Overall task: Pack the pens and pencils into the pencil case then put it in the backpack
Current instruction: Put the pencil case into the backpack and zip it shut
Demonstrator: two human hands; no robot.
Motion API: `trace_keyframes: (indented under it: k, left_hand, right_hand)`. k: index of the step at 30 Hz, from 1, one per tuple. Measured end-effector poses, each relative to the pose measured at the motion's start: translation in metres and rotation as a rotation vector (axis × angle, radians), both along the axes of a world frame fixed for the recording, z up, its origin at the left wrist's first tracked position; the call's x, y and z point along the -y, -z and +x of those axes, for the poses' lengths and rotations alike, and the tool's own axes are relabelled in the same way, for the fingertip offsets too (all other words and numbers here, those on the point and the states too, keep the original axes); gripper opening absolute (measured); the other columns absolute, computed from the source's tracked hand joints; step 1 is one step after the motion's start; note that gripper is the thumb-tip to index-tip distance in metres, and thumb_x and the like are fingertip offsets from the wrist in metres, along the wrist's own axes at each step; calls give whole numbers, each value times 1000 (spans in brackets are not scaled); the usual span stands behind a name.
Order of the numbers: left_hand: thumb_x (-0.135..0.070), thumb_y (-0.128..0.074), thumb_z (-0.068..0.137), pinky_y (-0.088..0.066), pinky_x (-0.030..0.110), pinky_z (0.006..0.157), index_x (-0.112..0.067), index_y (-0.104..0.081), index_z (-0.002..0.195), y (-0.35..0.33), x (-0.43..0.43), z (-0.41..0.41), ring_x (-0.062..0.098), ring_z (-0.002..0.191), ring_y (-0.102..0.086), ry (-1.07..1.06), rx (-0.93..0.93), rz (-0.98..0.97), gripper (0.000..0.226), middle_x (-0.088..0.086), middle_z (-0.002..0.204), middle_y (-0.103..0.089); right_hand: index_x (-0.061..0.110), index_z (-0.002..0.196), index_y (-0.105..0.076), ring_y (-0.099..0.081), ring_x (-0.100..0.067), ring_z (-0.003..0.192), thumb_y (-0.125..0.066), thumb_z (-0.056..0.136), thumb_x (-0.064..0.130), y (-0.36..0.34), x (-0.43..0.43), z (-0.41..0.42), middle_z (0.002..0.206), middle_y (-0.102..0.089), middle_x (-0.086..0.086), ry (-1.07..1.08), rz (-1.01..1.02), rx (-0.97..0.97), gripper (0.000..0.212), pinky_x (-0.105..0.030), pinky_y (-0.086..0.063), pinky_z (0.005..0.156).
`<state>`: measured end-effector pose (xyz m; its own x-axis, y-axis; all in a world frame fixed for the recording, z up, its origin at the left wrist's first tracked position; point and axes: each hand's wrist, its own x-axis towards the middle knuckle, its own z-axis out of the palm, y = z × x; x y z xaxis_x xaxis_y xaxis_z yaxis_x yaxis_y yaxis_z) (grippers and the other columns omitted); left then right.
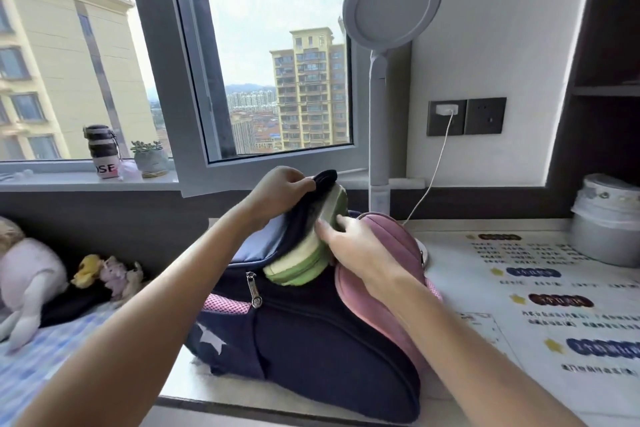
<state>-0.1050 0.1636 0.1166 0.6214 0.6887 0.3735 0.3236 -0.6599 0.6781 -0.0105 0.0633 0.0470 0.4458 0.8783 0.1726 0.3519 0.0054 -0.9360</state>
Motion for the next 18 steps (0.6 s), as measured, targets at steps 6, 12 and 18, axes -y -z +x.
trace_keyframes:
  k: [6, 12, 18]
  left_hand:
    - [-21, -54, 87, -22, 30, 60, -9, -47, 61, 3, -3, 3, 18, 59, -31, 25, -66, 42, 29, 3, 57, -35]
    - [-33, -52, 79, -37, 34, 61, 3, -56, 69, 13, 1, 7, 20, 63, -44, 10, -219, 166, 37, 19, 68, -55]
    - [-21, -49, 86, -32, 33, 59, -6, -50, 65, 26, 9, 13, 29, 68, -48, 28, -485, 435, 26, 12, 68, -50]
  right_hand:
    - [27, 146, -24, -28, -13, 138, -46, 52, 88, 28, 16, 21, 148, -37, 10, -76, -105, 565, 114, -46, -22, 113]
    - [20, 129, -44, -32, -15, 134, -27, 59, 80, 44, 5, -3, 136, -49, 5, 4, -46, 803, 94, -53, -5, 114]
    - [20, 140, -35, -1, -22, 144, -41, 88, 56, 55, -13, -7, 156, -17, -2, -112, -220, 944, 64, -58, 10, 112]
